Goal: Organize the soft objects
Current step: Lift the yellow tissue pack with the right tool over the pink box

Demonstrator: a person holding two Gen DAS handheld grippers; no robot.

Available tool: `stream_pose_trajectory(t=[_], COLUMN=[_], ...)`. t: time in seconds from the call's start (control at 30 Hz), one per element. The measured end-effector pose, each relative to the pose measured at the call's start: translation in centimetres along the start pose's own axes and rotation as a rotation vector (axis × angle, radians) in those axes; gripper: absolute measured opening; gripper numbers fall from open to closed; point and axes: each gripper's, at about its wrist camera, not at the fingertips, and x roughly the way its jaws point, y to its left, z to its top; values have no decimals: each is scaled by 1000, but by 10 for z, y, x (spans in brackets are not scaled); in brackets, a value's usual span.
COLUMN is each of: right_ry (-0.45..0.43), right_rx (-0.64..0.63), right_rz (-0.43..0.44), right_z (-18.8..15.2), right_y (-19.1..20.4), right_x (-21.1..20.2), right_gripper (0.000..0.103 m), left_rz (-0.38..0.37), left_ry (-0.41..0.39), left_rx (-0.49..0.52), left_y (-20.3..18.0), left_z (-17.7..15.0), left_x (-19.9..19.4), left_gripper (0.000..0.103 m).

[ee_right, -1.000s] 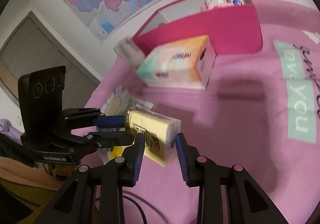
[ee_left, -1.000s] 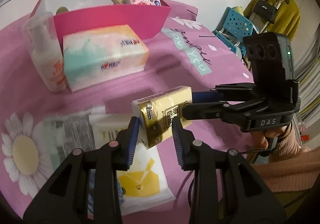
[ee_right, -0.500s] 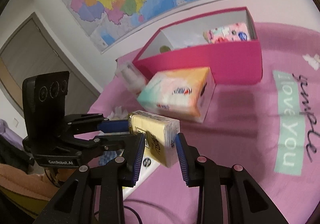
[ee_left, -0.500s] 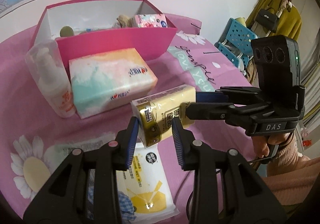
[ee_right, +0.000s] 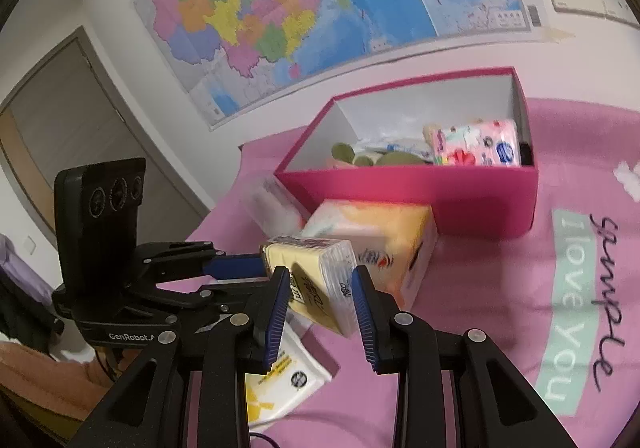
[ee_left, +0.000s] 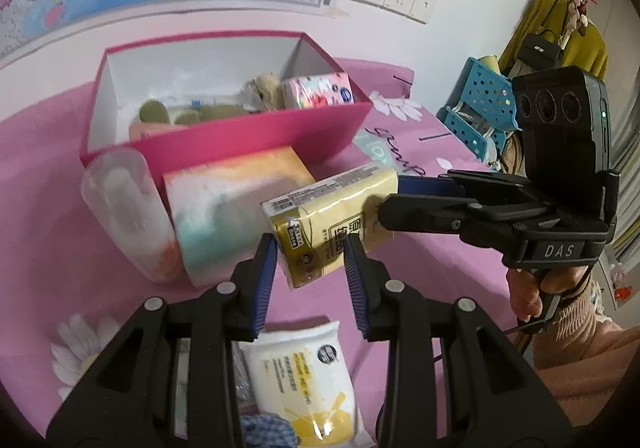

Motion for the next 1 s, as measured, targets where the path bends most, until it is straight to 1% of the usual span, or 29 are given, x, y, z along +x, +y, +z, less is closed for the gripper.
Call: stream_pose_trajectory(t=[0.3, 0.4, 0.6, 0.87, 1.0], right_ry=[-51, -62, -75, -88, -82], right_rx=[-40, -33, -34, -11, 7], right_rz=[-5, 6, -6, 0, -8], right_z=[32, 42, 57, 82, 89], right_y=[1, -4, -10, -22, -29], right_x=[1, 5, 12, 25, 35], right_gripper=[32, 32, 32, 32, 32], left_rz=[26, 36, 66, 103, 125], left_ry=[-44, -51, -73, -75, -65], left_rx=[24, 29, 49, 47, 42], left_y=[7, 9, 13, 22, 27], left_z=[29, 37, 57, 81, 89], left_x=[-3, -3, -4, 4, 12], left_gripper=[36, 36, 36, 36, 36])
